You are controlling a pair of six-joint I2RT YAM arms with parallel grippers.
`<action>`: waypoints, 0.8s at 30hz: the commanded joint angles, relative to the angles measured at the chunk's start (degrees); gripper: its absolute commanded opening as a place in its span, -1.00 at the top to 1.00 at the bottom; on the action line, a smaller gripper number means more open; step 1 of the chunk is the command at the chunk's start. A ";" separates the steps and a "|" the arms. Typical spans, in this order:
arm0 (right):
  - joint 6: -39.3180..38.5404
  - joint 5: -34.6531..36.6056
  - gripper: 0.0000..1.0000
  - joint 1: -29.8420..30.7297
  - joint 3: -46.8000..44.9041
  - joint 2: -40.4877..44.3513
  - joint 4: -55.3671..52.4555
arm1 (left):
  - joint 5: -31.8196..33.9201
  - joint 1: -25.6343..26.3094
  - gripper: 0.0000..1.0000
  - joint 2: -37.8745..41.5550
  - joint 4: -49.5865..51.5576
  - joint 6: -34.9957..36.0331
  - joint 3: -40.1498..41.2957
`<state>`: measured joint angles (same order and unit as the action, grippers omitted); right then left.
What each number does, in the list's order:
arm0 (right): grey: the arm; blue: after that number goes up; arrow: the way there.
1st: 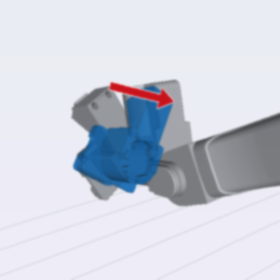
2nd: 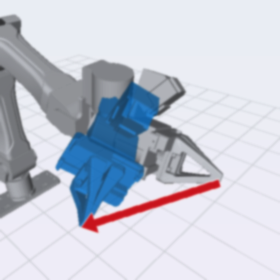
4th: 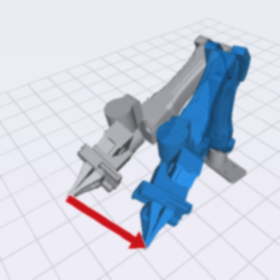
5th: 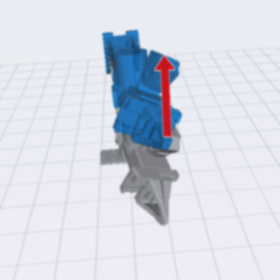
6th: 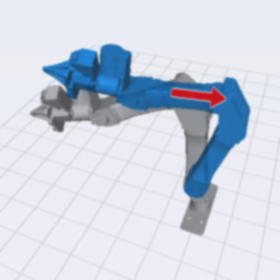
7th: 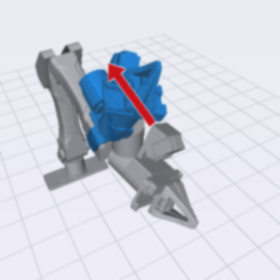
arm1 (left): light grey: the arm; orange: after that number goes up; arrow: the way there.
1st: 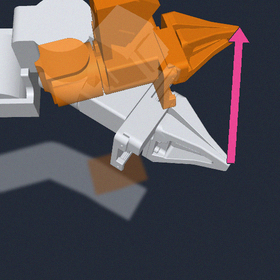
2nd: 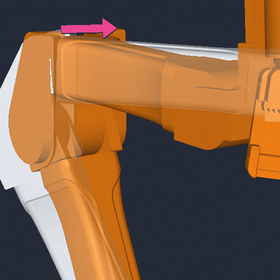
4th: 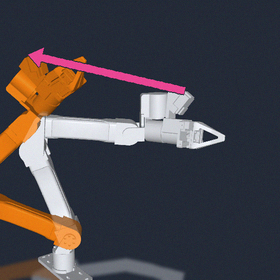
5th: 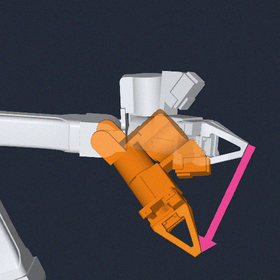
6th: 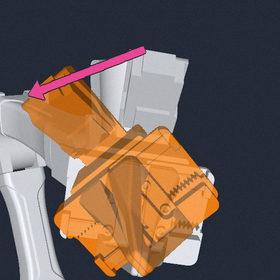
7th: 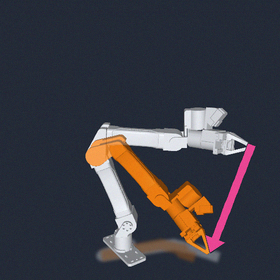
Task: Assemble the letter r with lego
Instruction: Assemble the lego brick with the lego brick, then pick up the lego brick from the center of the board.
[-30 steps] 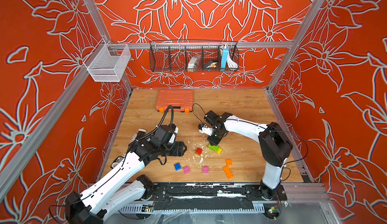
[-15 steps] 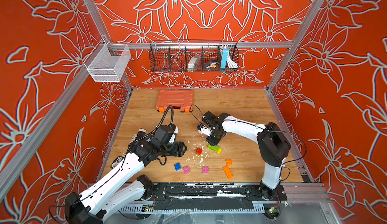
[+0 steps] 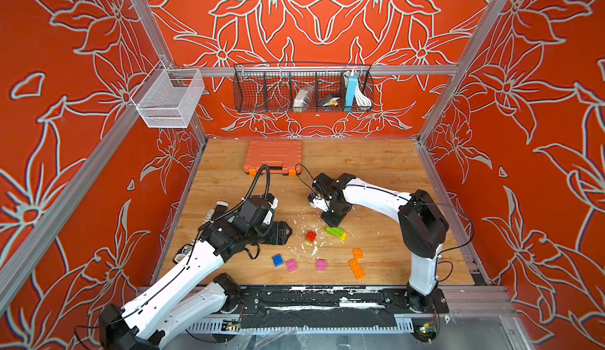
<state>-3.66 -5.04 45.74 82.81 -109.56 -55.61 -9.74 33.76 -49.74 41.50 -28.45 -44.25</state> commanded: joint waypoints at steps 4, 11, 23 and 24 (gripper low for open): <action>2.02 -1.13 0.11 0.36 0.08 5.48 -0.29 | 1.02 3.56 -0.55 -3.02 3.29 1.96 -3.02; 0.47 -4.02 -0.13 1.19 -11.41 13.31 8.39 | 5.07 8.25 -0.60 -0.52 9.97 0.65 -6.17; -9.25 -2.18 -0.14 1.70 -16.79 12.14 13.23 | 7.08 10.58 -0.63 3.66 12.63 -2.90 -4.83; -9.47 -1.92 -0.13 1.64 -16.57 11.84 13.30 | 7.10 10.75 -0.63 3.39 12.71 -2.88 -4.92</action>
<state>-10.31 -8.62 47.22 66.37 -96.25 -43.27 -4.21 43.97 -45.82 52.31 -30.70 -49.01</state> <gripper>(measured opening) 0.568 0.814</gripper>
